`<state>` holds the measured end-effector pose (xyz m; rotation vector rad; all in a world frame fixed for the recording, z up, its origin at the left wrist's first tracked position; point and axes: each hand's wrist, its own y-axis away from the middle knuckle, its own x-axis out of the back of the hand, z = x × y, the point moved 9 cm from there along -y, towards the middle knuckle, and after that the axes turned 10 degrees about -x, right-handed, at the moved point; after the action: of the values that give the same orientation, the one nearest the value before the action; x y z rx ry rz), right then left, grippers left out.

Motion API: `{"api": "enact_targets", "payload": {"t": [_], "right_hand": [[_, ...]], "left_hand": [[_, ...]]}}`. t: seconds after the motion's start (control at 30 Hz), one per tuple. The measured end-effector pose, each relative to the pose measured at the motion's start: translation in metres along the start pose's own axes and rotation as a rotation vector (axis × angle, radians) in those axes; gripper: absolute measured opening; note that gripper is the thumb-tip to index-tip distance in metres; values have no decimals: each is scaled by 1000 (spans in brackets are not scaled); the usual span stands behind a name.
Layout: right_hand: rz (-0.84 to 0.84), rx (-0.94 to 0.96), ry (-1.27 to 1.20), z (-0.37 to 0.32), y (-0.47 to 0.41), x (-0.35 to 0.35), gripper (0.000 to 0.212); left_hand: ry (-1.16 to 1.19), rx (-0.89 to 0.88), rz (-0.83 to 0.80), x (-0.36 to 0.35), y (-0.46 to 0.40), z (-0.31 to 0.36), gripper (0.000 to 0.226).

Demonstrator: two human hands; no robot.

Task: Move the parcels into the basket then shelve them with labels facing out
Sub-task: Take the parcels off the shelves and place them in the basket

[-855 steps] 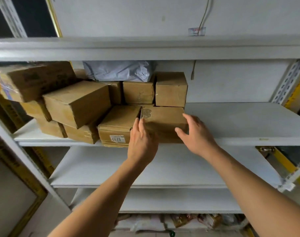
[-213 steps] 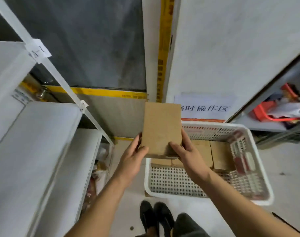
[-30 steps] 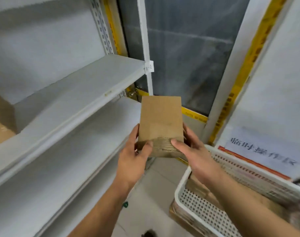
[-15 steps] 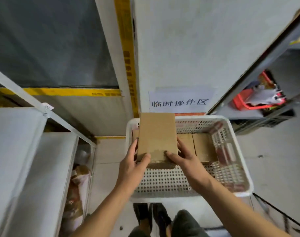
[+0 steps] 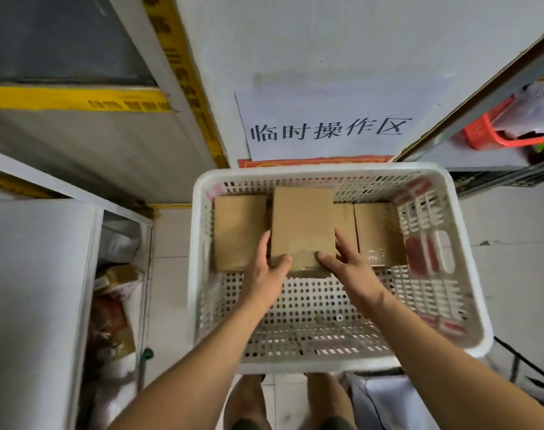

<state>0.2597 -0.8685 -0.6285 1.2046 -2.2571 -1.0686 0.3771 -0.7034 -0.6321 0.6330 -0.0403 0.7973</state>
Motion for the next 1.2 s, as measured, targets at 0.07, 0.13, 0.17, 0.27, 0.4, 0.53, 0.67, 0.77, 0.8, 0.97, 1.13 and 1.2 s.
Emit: {"api": "enact_targets", "payload": {"t": [0.07,0.13,0.17,0.27,0.4,0.53,0.67,0.77,0.8,0.97,1.13,1.2], "right_hand": [[-13,-5,7,9,-23,1,75],[-22,1,24,16,-42,0,73],[-25,7,33,19,-50,0,71],[-19,7,41,25,-71,5,69],[6,-9,82,41,-87,5,73],[35,-13,116,53,-92,2,75],[88,-38,167,42,-84,2,75],[187,-69,308,30,-69,3,73],[222,-59,396,22,-60,2,72],[181,98,647,-30,-7,-27,58],[-7,222,840,-80,56,-84,43],[-62,293,922,-103,81,-110,38]], "left_hand": [[-16,-5,47,-3,-15,-14,74],[-56,-5,77,-5,-26,-30,76],[-75,-2,80,-6,-32,-38,77],[-128,-14,98,-10,-51,-53,81],[-278,-98,126,-4,-59,-37,68],[-439,-204,160,0,-59,-33,63],[-413,-202,140,-1,-56,-26,64],[-315,-128,79,1,-44,-17,62],[-271,-86,65,5,-37,-12,60],[-245,-96,95,41,3,26,42],[-353,-172,178,97,60,66,36],[-407,-192,234,125,89,79,35]]}}
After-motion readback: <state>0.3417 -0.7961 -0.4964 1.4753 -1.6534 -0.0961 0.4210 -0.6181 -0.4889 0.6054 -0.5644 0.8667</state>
